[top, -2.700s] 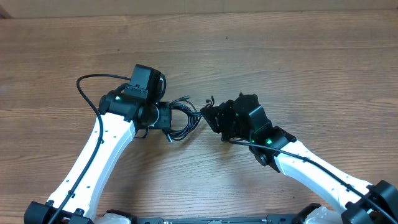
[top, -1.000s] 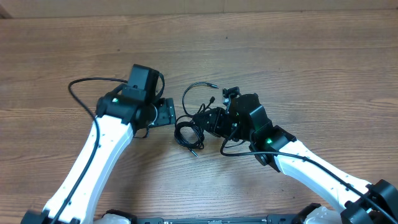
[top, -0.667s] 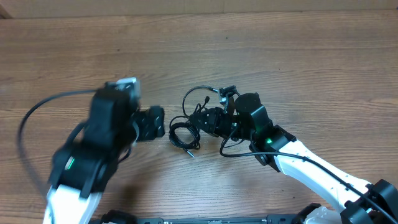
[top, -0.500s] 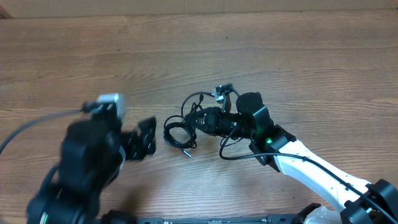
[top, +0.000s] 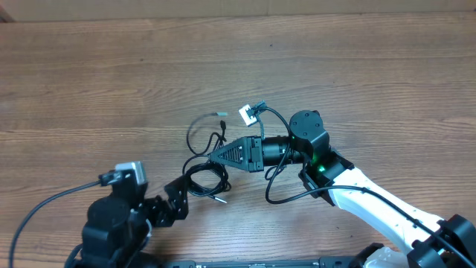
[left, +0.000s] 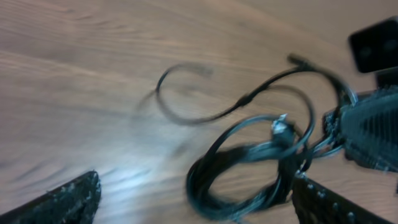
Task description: Untangle cables
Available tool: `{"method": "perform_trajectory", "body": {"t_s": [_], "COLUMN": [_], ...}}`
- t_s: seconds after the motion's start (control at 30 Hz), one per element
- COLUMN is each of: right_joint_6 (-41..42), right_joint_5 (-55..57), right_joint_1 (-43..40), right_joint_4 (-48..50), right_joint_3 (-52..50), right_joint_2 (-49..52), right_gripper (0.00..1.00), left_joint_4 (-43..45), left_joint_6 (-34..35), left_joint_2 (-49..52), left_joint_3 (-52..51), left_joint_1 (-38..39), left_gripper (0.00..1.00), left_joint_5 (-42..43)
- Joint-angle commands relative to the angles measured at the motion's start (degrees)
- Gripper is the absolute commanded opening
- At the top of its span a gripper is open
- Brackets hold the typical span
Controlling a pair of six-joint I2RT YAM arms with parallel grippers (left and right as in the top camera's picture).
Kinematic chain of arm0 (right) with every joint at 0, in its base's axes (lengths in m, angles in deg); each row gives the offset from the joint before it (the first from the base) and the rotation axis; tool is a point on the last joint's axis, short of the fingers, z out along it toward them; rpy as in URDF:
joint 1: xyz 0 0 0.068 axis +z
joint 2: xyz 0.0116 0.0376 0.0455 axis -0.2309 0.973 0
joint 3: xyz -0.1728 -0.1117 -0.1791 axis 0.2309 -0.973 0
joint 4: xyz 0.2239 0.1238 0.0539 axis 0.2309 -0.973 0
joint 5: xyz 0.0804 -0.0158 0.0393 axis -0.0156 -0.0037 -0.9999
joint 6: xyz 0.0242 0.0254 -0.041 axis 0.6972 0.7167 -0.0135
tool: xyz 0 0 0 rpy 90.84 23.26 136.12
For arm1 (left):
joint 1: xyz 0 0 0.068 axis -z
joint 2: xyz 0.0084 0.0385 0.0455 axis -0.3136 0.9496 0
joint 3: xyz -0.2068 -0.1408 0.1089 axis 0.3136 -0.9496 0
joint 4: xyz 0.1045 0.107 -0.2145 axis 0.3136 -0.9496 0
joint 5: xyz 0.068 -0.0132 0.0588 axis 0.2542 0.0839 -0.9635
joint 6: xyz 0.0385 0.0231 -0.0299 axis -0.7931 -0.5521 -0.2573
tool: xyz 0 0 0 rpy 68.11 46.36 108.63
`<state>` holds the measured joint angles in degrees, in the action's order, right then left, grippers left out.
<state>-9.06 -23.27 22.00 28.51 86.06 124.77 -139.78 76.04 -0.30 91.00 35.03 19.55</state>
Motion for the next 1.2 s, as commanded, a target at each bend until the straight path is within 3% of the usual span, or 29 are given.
{"method": "perform_trajectory", "body": {"t_s": [0.0, 0.07, 0.27, 0.6, 0.73, 1.0, 1.17], "right_joint_6": [5.81, 8.37, 17.68, 24.61, 25.29, 25.29, 25.33], "right_joint_5": [-1.42, -1.44, -1.92, -3.98, -4.22, -4.28, -5.11], "right_joint_1": [0.15, 0.15, 0.15, 0.15, 0.15, 0.15, 0.15], "right_joint_4": [0.74, 0.74, 0.72, 0.46, 0.46, 0.46, 0.46], "right_joint_3": [1.18, 1.18, 1.18, 1.18, 1.18, 1.18, 1.18], "right_joint_2": [-0.15, -0.15, -0.15, -0.15, -0.15, -0.15, -0.15], "right_gripper": [0.04, 0.04, 0.04, 0.04, 0.04, 0.04, 0.04], "left_joint_4": [3.61, 4.87, 7.78, 8.31, 8.41, 8.94, 10.12], "left_joint_6": [1.68, 1.86, 2.91, 2.6, 2.64, 2.64, 2.67], "left_joint_2": [-0.09, -0.09, -0.09, -0.09, -0.09, -0.09, -0.07], "left_joint_3": [-4.09, -5.51, -9.07, -9.57, -9.57, -10.14, -11.67], "left_joint_1": [-0.39, -0.39, -0.37, -0.33, -0.33, -0.33, -0.33], "left_gripper": [0.84, 0.74, 0.65, 0.5, 0.36, 0.35, 0.44], "left_joint_5": [5.79, 7.17, 12.13, 12.66, 12.63, 12.57, 12.57]}}
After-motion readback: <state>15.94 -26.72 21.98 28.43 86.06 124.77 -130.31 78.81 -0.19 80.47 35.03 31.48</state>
